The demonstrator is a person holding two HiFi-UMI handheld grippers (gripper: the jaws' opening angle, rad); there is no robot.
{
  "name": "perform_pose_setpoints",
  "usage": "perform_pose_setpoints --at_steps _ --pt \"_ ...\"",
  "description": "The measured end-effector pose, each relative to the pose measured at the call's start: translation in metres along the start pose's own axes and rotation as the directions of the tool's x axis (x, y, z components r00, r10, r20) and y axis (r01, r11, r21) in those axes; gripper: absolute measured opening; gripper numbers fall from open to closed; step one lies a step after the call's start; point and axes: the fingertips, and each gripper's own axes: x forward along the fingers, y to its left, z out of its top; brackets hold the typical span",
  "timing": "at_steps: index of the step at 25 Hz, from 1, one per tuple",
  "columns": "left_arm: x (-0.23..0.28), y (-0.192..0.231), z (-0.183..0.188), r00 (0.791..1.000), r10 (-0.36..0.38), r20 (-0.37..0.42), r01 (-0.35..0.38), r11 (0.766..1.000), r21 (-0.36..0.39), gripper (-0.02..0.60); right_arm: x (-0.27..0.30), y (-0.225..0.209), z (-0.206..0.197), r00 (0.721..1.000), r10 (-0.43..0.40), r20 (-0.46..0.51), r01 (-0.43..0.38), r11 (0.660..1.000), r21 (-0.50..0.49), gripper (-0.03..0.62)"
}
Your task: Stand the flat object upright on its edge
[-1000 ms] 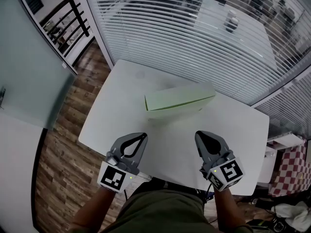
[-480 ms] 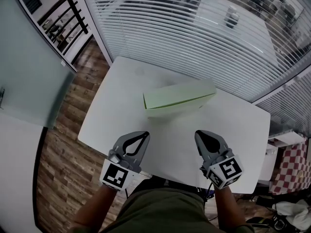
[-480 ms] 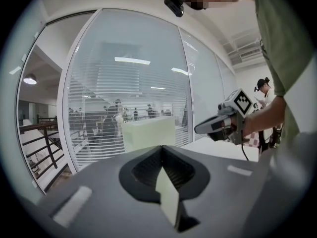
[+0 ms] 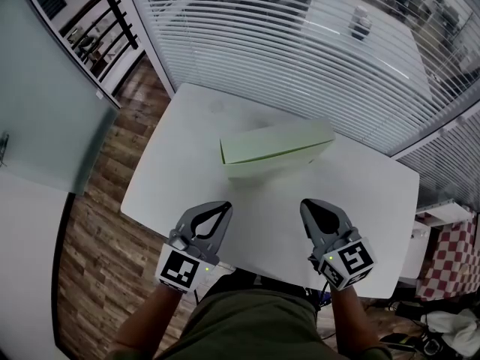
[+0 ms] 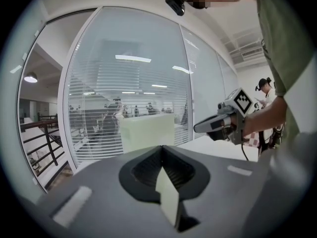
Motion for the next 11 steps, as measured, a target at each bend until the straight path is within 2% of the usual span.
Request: perform_pose_setpoints --at_steps 11 --pt "0.003 -0.012 -0.024 0.999 -0.008 -0.039 0.008 1.000 -0.017 0.000 -0.008 -0.002 -0.008 1.000 -0.004 -0.008 0.004 1.000 0.001 0.011"
